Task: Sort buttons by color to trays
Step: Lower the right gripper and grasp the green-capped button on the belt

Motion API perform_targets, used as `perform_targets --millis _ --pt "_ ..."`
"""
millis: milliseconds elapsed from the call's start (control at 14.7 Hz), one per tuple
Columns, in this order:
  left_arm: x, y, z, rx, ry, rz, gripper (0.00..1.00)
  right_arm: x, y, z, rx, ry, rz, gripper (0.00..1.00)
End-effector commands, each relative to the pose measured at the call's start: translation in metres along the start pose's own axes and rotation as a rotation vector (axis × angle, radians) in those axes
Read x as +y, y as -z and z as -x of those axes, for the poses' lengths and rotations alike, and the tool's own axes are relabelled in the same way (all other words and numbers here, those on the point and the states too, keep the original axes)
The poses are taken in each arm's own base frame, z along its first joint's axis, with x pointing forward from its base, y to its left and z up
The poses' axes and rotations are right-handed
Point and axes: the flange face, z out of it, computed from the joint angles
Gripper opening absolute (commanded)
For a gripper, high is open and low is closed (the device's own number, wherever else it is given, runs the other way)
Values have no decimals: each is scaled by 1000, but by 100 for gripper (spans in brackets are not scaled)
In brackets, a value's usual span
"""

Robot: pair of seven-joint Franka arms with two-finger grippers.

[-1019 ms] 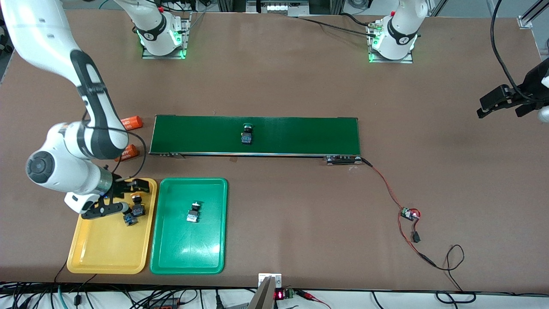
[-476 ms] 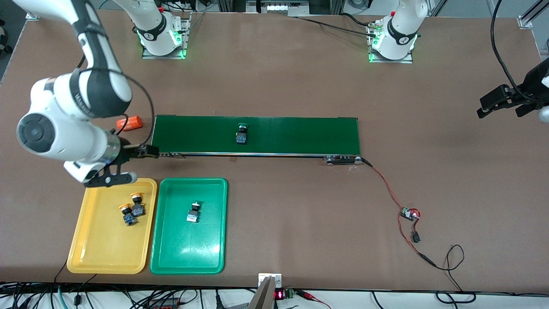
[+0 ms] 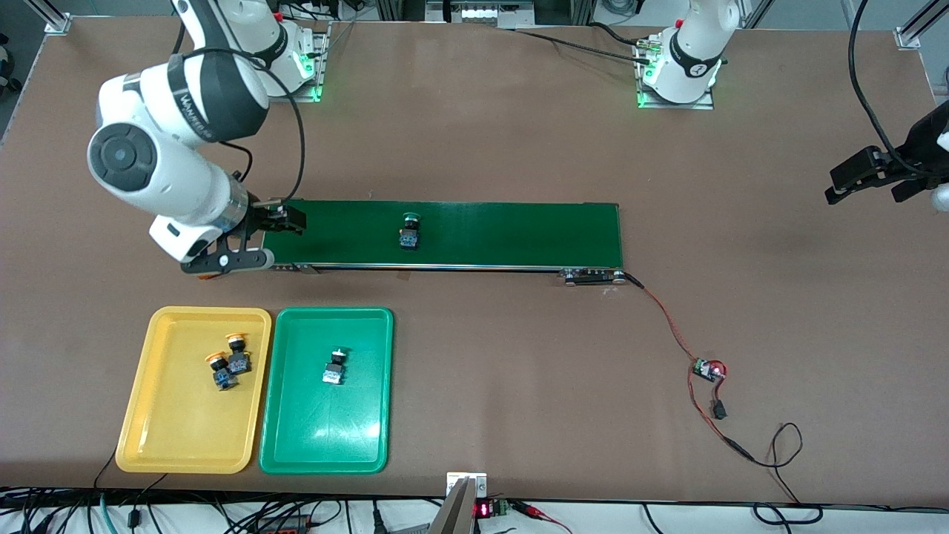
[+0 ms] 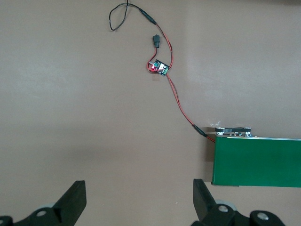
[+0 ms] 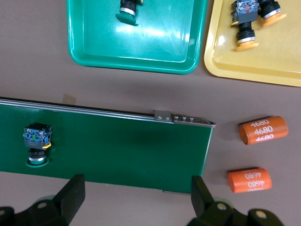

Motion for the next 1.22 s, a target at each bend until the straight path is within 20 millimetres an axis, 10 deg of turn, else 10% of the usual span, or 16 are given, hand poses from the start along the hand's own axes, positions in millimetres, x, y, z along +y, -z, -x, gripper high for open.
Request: perform_targets --millis 0,340,1155 --pt "-3 3 5 13 -11 6 100 -11 -29 51 47 3 -7 100" --pt "-1 2 4 13 -13 7 100 -54 -55 64 52 -82 -5 100" --pt "-4 1 3 13 -10 7 100 -86 -132 55 110 -89 -38 100"
